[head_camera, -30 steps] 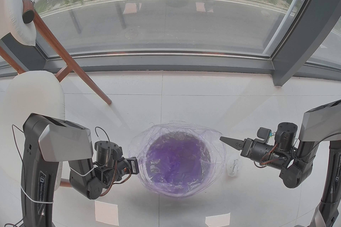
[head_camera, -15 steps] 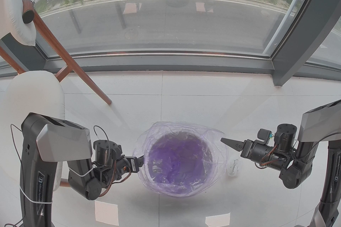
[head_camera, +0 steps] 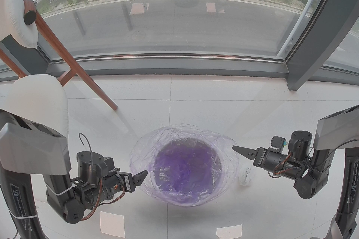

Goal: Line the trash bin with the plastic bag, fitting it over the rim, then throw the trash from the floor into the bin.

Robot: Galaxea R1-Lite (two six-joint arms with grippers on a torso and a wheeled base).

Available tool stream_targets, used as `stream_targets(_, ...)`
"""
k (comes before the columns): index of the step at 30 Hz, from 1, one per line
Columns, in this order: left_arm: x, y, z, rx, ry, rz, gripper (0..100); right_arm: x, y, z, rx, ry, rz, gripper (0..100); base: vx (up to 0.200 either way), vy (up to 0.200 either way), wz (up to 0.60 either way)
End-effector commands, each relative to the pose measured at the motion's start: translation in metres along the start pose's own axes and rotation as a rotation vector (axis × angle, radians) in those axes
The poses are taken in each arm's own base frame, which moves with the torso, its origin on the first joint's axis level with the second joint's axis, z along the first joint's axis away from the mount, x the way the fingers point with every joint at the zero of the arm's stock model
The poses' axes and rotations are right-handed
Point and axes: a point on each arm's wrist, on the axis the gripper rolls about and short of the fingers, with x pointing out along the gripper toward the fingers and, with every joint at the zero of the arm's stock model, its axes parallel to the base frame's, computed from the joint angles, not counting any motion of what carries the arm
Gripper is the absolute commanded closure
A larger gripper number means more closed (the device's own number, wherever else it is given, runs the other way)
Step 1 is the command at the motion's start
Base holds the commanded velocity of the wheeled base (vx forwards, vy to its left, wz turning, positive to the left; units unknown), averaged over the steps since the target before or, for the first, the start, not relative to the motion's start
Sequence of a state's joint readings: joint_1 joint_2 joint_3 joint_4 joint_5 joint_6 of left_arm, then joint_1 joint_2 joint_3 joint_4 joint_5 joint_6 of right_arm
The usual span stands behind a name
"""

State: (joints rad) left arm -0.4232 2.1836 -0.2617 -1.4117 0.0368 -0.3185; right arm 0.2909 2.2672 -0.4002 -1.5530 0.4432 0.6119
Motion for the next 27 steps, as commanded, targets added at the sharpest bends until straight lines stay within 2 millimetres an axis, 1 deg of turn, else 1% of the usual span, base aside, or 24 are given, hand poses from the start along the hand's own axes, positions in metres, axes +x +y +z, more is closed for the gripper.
stream_targets(1, -0.025, -0.005, 0.002, 0.007, -0.035, -0.030, 0, 0.000, 0.001, 0.000, -0.007, -0.007, 0.008, 0, 0.000, 0.000, 0.00)
stream_targets(4, -0.031, -0.011, 0.000, 0.011, -0.049, -0.066, 0, 0.000, 0.001, 0.000, -0.007, -0.007, 0.008, 0, 0.000, 0.000, 0.00)
stream_targets(6, -0.037, -0.016, -0.006, 0.020, -0.034, -0.088, 0, -0.002, 0.001, -0.001, -0.004, 0.001, 0.002, 0, 0.000, 0.000, 0.00)
stream_targets(9, -0.040, -0.023, -0.006, 0.006, -0.035, -0.116, 0, -0.004, 0.001, -0.003, 0.001, 0.006, -0.002, 0, 0.000, 0.000, 0.00)
stream_targets(12, -0.039, -0.025, -0.003, -0.041, -0.044, -0.129, 0, -0.004, 0.002, -0.003, 0.001, 0.008, -0.002, 0, 0.000, 0.000, 0.00)
stream_targets(15, -0.040, -0.025, -0.004, -0.044, -0.035, -0.149, 0, -0.004, 0.002, -0.004, -0.002, 0.006, -0.004, 0, 0.000, 0.000, 0.00)
stream_targets(22, -0.040, -0.023, -0.004, -0.068, -0.020, -0.165, 0, -0.003, 0.002, -0.003, -0.002, 0.001, -0.004, 0, -0.200, 0.000, 0.00)
stream_targets(27, -0.038, -0.026, -0.001, -0.066, -0.031, -0.187, 0, -0.003, 0.001, -0.004, 0.004, 0.005, -0.009, 0, -0.200, 0.000, 0.00)
